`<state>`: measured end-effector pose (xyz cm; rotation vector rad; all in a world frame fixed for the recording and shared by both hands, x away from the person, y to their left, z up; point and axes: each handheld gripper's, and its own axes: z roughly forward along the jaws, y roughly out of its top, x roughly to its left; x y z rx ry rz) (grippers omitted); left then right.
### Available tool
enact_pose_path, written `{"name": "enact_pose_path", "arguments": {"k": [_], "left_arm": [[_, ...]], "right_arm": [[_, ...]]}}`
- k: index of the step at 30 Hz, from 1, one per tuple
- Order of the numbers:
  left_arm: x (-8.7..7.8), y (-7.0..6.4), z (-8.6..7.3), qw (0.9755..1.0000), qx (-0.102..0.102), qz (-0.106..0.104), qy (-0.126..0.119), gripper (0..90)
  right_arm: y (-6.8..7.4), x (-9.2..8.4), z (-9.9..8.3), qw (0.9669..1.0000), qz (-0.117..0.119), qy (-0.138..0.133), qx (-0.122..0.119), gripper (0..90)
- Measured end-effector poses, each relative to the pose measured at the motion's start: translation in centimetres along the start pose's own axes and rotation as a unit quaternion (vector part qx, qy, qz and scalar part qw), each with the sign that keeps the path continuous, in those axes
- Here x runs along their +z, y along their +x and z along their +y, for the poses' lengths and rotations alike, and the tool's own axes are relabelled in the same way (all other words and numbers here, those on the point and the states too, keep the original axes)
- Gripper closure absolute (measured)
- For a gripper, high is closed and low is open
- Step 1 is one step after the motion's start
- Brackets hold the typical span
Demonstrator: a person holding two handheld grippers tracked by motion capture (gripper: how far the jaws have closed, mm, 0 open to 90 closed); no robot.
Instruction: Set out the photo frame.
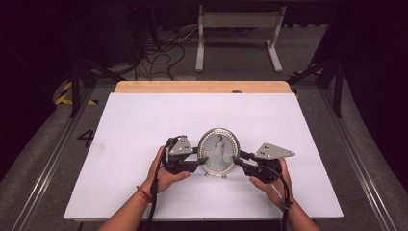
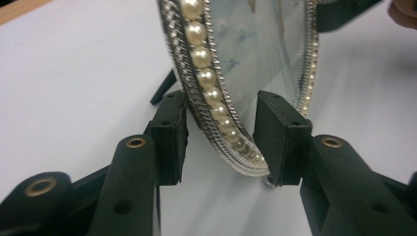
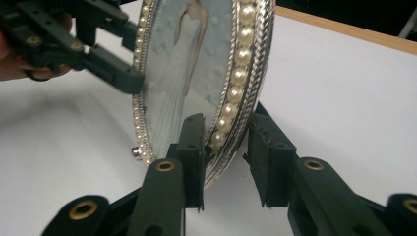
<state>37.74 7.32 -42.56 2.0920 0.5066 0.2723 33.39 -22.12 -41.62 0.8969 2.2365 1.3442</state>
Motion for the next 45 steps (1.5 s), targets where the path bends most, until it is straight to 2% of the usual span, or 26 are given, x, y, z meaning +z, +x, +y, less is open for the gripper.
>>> {"name": "enact_pose_path", "arguments": {"k": [2,4,9,12,27,38,45], "left_arm": [[-0.06,0.11,-0.04,1.0000,-0.002,0.000,-0.004,57.5],[-0.09,0.21,-0.13,0.9999,-0.006,-0.001,-0.009,59.3],[0.10,-0.22,-0.08,1.0000,0.005,0.003,0.001,64.2],[0.01,-0.14,-0.15,1.0000,0.000,-0.002,-0.001,64.9],[-0.57,-0.56,-0.53,1.0000,-0.007,-0.003,-0.001,65.5],[-0.57,-0.72,-0.49,1.0000,0.000,0.006,-0.002,64.9],[-0.65,-0.73,-0.56,1.0000,0.000,0.004,-0.001,65.0]], "right_arm": [[0.06,-0.06,-0.07,1.0000,0.000,0.000,0.000,69.2],[0.09,-0.36,-0.09,1.0000,0.001,-0.003,0.001,73.2],[-0.01,-0.28,-0.30,0.9999,0.002,-0.006,0.008,75.2],[-0.07,-0.22,-0.33,0.9998,0.005,-0.009,0.014,75.4],[-0.46,0.45,-0.07,0.9997,0.011,-0.012,0.017,74.8],[-0.42,0.49,-0.03,0.9998,0.008,-0.011,0.013,74.6],[-0.34,0.53,0.04,0.9999,0.006,-0.010,0.009,74.4]]}}
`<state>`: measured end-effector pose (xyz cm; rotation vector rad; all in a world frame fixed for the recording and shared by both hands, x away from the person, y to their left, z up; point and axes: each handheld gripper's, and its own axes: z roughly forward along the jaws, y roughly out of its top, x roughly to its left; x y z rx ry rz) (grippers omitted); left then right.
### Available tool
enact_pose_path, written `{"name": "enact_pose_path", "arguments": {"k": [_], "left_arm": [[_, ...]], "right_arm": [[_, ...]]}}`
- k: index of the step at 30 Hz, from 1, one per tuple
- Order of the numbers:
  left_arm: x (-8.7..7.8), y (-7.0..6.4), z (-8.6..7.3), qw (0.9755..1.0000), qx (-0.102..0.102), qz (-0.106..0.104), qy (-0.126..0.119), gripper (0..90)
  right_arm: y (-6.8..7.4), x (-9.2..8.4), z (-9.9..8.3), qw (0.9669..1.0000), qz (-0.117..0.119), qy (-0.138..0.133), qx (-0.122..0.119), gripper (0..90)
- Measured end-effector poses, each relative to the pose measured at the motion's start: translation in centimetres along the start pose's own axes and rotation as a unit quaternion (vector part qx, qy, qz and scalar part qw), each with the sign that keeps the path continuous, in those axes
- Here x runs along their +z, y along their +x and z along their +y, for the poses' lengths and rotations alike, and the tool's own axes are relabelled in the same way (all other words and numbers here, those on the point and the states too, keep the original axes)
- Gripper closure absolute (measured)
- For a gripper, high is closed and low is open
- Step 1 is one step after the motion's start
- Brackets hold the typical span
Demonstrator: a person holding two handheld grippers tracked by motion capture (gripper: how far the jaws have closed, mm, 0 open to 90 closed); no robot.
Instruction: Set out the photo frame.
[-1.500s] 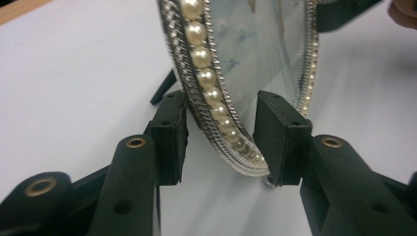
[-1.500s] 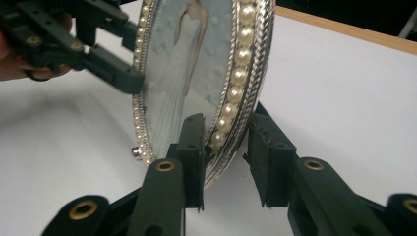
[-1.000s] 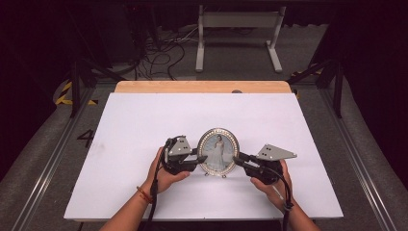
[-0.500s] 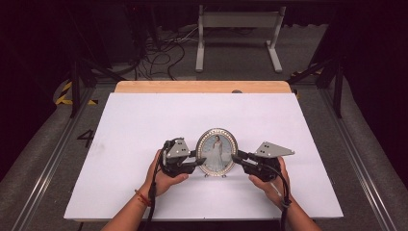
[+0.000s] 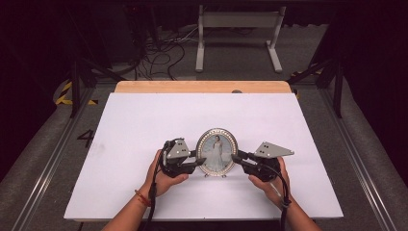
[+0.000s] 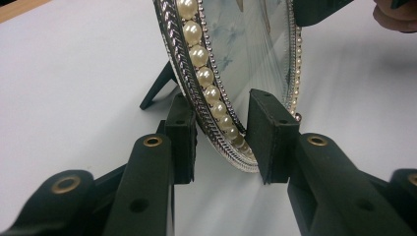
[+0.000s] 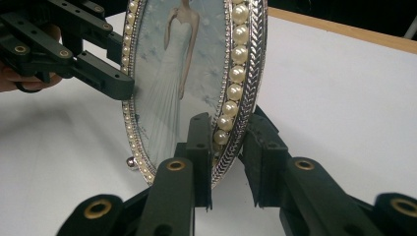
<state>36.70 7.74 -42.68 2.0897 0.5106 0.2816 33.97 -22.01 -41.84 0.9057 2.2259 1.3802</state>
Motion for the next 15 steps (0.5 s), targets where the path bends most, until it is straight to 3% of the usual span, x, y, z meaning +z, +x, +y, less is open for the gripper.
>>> {"name": "enact_pose_path", "arguments": {"k": [15], "left_arm": [[0.11,0.05,-0.01,1.0000,0.004,0.002,-0.004,64.4]], "right_arm": [[0.19,-0.11,0.03,1.0000,-0.007,0.002,-0.006,74.0]]}}
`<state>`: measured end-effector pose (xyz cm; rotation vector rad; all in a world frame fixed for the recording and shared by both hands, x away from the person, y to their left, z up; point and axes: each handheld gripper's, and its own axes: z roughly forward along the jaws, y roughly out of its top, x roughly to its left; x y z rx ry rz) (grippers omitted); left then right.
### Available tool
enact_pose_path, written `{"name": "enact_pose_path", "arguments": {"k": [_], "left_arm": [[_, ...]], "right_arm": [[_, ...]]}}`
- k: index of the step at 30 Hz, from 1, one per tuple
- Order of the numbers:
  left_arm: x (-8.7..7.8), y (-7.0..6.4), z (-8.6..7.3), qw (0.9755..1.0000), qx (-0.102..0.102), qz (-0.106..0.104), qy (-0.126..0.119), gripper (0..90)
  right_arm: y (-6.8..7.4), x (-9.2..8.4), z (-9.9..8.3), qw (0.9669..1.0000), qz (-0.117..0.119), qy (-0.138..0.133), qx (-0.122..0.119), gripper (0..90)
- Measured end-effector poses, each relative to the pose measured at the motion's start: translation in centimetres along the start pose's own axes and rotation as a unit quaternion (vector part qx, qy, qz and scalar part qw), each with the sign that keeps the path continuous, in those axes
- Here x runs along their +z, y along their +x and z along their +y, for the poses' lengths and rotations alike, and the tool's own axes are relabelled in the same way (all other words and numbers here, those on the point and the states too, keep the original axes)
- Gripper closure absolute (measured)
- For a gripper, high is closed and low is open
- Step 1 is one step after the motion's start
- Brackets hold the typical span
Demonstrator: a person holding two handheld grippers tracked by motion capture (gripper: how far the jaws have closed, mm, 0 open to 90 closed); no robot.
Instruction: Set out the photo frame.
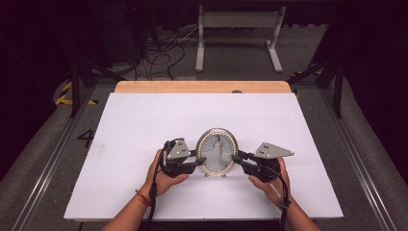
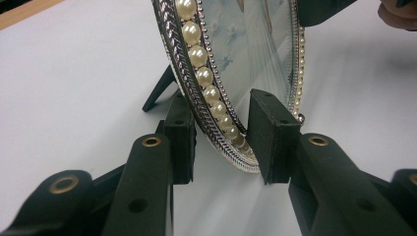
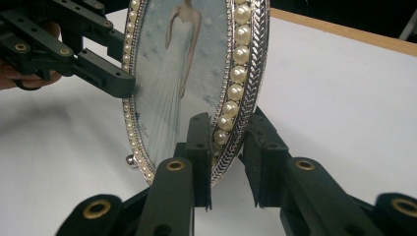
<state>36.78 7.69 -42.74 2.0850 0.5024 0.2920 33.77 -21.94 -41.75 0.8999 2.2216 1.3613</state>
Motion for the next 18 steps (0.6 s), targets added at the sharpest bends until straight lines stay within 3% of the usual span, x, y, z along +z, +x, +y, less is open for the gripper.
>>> {"name": "enact_pose_path", "arguments": {"k": [7,14,18], "left_arm": [[0.0,0.0,0.0,1.0000,0.002,0.001,-0.002,64.3],[-0.8,-0.4,0.1,0.9996,0.014,0.024,-0.011,61.1],[-1.7,-0.6,0.1,0.9992,0.014,0.036,-0.010,53.3]], "right_arm": [[0.1,0.0,0.0,1.0000,-0.003,0.002,-0.003,72.4],[0.7,0.0,0.1,0.9993,-0.020,0.015,-0.027,69.8],[0.8,-0.7,0.4,0.9989,-0.025,0.021,-0.035,66.2]]}}
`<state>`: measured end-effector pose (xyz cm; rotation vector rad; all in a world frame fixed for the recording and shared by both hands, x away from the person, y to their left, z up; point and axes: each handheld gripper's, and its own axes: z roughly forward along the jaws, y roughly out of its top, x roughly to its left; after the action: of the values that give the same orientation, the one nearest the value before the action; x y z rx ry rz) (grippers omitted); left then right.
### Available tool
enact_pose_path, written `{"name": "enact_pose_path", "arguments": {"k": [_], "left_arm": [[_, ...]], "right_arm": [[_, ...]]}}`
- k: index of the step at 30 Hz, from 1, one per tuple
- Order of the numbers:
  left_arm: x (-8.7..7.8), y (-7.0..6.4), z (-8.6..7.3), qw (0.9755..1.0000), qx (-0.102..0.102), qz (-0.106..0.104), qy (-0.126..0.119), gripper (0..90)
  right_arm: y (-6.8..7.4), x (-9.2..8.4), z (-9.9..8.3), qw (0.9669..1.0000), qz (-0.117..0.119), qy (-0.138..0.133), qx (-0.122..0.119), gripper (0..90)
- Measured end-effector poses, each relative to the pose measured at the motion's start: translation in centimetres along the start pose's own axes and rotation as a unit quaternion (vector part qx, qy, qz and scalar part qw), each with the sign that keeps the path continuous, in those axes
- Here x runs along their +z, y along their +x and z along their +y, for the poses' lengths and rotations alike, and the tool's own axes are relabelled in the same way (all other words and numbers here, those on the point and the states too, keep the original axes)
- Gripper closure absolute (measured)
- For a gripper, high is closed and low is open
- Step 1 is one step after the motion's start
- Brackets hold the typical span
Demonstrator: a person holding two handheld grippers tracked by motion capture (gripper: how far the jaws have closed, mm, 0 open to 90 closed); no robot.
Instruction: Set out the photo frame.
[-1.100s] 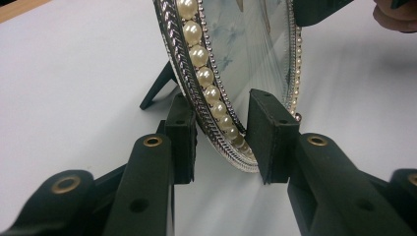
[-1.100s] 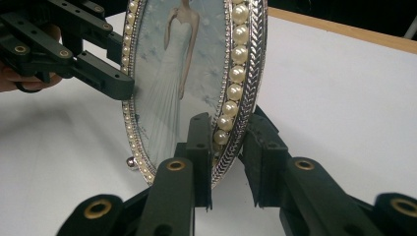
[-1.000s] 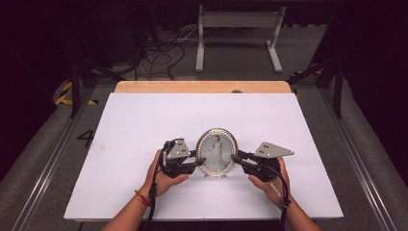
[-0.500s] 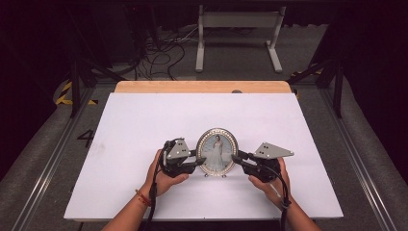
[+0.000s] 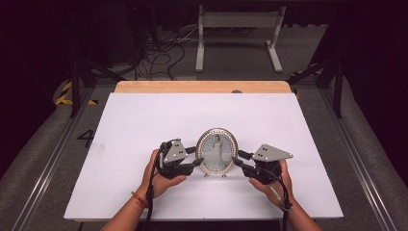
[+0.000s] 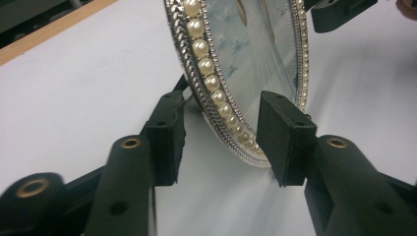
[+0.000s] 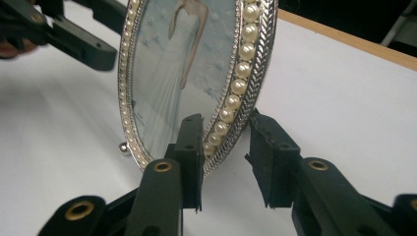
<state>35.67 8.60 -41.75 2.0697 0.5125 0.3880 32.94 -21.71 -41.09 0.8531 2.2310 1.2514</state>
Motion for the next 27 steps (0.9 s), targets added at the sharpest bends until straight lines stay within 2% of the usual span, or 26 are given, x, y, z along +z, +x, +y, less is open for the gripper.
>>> {"name": "enact_pose_path", "arguments": {"k": [4,8,16,21,27], "left_arm": [[-0.7,-0.4,-0.2,0.9997,0.009,0.019,0.013,44.8],[-1.8,-1.0,-0.9,0.9992,0.023,0.024,0.023,37.1],[-3.4,-1.3,-2.5,0.9984,0.032,0.024,0.039,30.9],[-4.2,-1.4,-3.0,0.9985,0.030,0.022,0.040,24.5],[-5.1,-1.4,-3.8,0.9983,0.027,0.031,0.043,17.3]], "right_arm": [[0.0,-0.4,0.1,0.9999,-0.007,0.012,-0.009,61.6],[0.1,-1.2,0.4,0.9996,-0.011,0.014,-0.022,57.1],[0.4,-3.1,0.1,0.9991,-0.013,0.012,-0.039,48.8],[-0.1,-3.5,-0.7,0.9991,-0.016,0.020,-0.035,44.8],[-0.9,-4.1,-2.1,0.9982,-0.039,0.030,-0.034,40.8]]}}
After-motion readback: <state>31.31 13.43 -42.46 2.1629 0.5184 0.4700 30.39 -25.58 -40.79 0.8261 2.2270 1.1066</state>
